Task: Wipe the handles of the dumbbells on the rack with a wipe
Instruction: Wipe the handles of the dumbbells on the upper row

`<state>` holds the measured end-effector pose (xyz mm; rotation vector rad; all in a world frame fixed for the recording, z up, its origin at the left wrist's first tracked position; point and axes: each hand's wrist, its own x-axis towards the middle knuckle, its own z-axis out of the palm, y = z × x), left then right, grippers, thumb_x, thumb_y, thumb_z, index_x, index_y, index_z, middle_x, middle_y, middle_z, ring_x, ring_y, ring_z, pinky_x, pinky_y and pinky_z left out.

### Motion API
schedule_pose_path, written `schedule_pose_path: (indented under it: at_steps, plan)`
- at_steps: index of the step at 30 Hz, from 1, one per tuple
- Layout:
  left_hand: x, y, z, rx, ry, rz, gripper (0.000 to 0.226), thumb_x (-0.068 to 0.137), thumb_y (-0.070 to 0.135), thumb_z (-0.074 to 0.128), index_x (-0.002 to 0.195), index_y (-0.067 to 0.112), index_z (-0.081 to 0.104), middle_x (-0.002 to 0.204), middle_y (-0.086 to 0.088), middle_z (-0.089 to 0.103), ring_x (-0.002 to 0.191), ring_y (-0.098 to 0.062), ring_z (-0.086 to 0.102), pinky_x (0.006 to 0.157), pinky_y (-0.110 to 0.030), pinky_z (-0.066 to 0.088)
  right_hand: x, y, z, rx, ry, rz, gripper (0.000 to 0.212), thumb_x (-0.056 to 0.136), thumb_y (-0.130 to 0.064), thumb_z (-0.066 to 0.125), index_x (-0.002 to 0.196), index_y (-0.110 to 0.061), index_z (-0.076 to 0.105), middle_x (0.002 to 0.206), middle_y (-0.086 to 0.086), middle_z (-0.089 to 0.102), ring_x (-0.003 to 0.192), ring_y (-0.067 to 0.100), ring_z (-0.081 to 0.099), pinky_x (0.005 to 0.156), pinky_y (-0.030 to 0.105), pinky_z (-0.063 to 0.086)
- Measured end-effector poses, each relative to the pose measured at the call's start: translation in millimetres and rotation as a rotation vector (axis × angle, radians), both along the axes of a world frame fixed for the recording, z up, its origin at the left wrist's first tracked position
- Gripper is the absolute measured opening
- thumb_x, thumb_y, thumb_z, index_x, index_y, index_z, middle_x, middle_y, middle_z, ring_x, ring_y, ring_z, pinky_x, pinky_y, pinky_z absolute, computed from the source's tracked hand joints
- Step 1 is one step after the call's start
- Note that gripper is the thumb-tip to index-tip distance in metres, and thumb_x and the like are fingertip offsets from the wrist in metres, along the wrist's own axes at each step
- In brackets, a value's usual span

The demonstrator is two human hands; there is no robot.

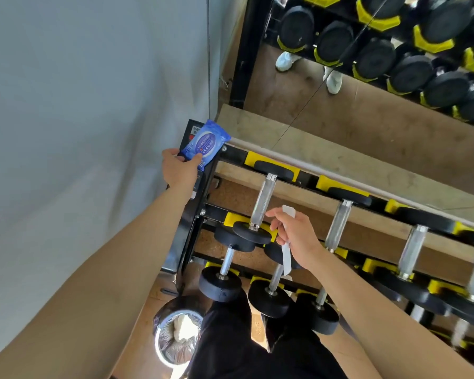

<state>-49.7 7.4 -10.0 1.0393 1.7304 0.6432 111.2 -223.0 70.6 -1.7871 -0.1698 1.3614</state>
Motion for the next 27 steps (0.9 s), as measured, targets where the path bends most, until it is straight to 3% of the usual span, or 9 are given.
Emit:
schedule_pose_path:
  at_steps: [5,7,12,14,17,19,22,24,27]
  plan:
    - [-3.4,-10.7,12.1,0.034,0.054,0.039,0.052,0.079,0.031,0.083,0.117,0.020,0.050,0.115,-0.001,0.058,0.093,-0.015,0.064,0.062,-0.017,0.043,2.6,-12.3,4.4,0.019,0.038,-0.022,0.024,0.102,-0.013,0.049,0.105,0.001,0.068,0.071,0.010,0.054,0.047,0.012,0.034,0.048,0.026,0.029]
    - [-3.6,-24.4,21.6,0.076,0.047,0.043,0.041,0.080,0.028,0.080,0.111,0.020,0.054,0.107,0.001,0.061,0.092,-0.016,0.064,0.066,-0.019,0.045,3.2,-13.8,10.1,0.062,0.129,-0.053,0.028,0.102,-0.014,0.045,0.107,0.003,0.066,0.071,0.010,0.052,0.051,0.014,0.035,0.052,0.028,0.030]
    - [2.2,-92.7,61.0,-0.085,-0.277,-0.394,0.002,0.091,0.015,0.069,0.093,0.016,0.069,0.093,-0.002,0.070,0.081,-0.010,0.063,0.075,-0.030,0.053,7.5,-10.0,27.7,0.205,0.358,-0.083,0.043,0.097,-0.020,0.034,0.116,0.002,0.066,0.082,0.012,0.056,0.073,0.022,0.050,0.069,0.035,0.046]
    - [6.9,-124.6,77.0,-0.139,-0.361,-0.549,0.008,0.094,0.008,0.065,0.100,0.005,0.069,0.096,-0.004,0.071,0.084,-0.012,0.064,0.075,-0.026,0.053,6.8,-9.5,29.3,0.219,0.367,-0.053,0.046,0.102,-0.028,0.034,0.124,-0.003,0.065,0.098,0.015,0.061,0.094,0.029,0.056,0.087,0.040,0.051]
    - [14.5,-165.0,91.3,-0.149,-0.441,-0.649,0.020,0.095,0.006,0.067,0.112,-0.003,0.064,0.102,-0.009,0.071,0.089,-0.014,0.066,0.076,-0.023,0.054,3.5,-12.7,31.3,0.219,0.317,0.058,0.048,0.107,-0.038,0.029,0.135,-0.017,0.061,0.119,0.010,0.060,0.116,0.027,0.055,0.101,0.042,0.042]
    - [16.5,-181.6,93.0,-0.117,-0.442,-0.680,0.023,0.093,0.009,0.071,0.113,0.000,0.064,0.108,-0.009,0.072,0.092,-0.015,0.069,0.081,-0.025,0.057,1.2,-18.3,35.8,0.214,0.333,0.075,0.049,0.108,-0.044,0.025,0.141,-0.025,0.056,0.122,0.000,0.057,0.119,0.019,0.055,0.105,0.041,0.039]
    - [19.1,-195.4,96.9,-0.056,-0.406,-0.766,0.020,0.092,0.012,0.072,0.112,0.009,0.070,0.106,0.003,0.075,0.089,-0.013,0.073,0.081,-0.024,0.057,1.7,-29.8,43.5,0.224,0.356,0.131,0.047,0.107,-0.048,0.024,0.147,-0.036,0.047,0.145,0.000,0.045,0.134,0.016,0.047,0.114,0.044,0.031]
    - [20.9,-202.3,99.5,-0.028,-0.399,-0.795,0.012,0.092,0.010,0.071,0.103,0.010,0.074,0.098,0.007,0.077,0.085,-0.013,0.073,0.080,-0.022,0.056,5.5,-38.9,44.3,0.222,0.362,0.192,0.045,0.106,-0.050,0.028,0.146,-0.040,0.046,0.147,0.002,0.046,0.136,0.023,0.048,0.114,0.048,0.032]
    - [23.5,-208.6,103.6,-0.034,-0.400,-0.741,0.009,0.092,0.009,0.070,0.094,0.001,0.075,0.094,0.001,0.077,0.083,-0.012,0.071,0.080,-0.023,0.054,12.6,-52.5,44.8,0.212,0.332,0.189,0.042,0.106,-0.048,0.033,0.138,-0.034,0.056,0.131,0.013,0.060,0.128,0.035,0.054,0.110,0.053,0.041]
